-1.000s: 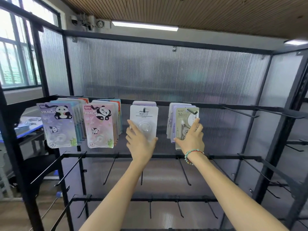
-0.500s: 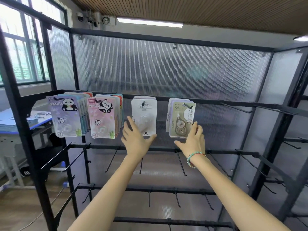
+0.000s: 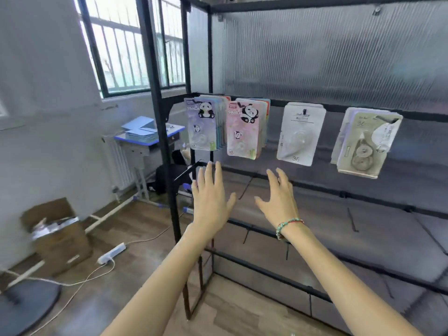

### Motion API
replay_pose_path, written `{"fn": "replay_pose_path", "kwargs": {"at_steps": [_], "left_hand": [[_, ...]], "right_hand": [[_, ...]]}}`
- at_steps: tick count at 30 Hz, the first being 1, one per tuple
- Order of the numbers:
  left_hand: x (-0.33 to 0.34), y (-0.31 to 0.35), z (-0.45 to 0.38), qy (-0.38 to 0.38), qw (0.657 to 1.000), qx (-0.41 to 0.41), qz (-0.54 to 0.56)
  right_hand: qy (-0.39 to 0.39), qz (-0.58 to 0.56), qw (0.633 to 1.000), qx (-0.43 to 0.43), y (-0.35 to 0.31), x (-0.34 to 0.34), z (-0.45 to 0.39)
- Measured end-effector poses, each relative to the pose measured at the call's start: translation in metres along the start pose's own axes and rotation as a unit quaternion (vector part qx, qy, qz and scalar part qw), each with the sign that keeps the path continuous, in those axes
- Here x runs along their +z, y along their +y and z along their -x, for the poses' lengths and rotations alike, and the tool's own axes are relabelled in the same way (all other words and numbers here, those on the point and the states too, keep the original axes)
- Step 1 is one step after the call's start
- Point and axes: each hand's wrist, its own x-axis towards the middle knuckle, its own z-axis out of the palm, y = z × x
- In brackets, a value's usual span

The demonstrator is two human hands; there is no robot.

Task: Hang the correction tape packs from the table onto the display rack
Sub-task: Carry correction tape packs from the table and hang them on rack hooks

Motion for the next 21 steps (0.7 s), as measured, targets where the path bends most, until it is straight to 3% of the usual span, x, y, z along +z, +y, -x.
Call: {"fn": "replay_pose_path", "kwargs": {"at_steps": [13,21], "left_hand": [[-0.154,-0.305,0.100,0.015,0.974,-0.193,-0.117],[-0.264,-0.469,0.212,0.026,0.905,-0.376,-0.197]], "right_hand": [[-0.128,-0.045,0.972,-0.191,-0.276,0.180,0.049],[-0.214,-0.057,0.911,-0.349,-0.455,0.288,0.116]]}}
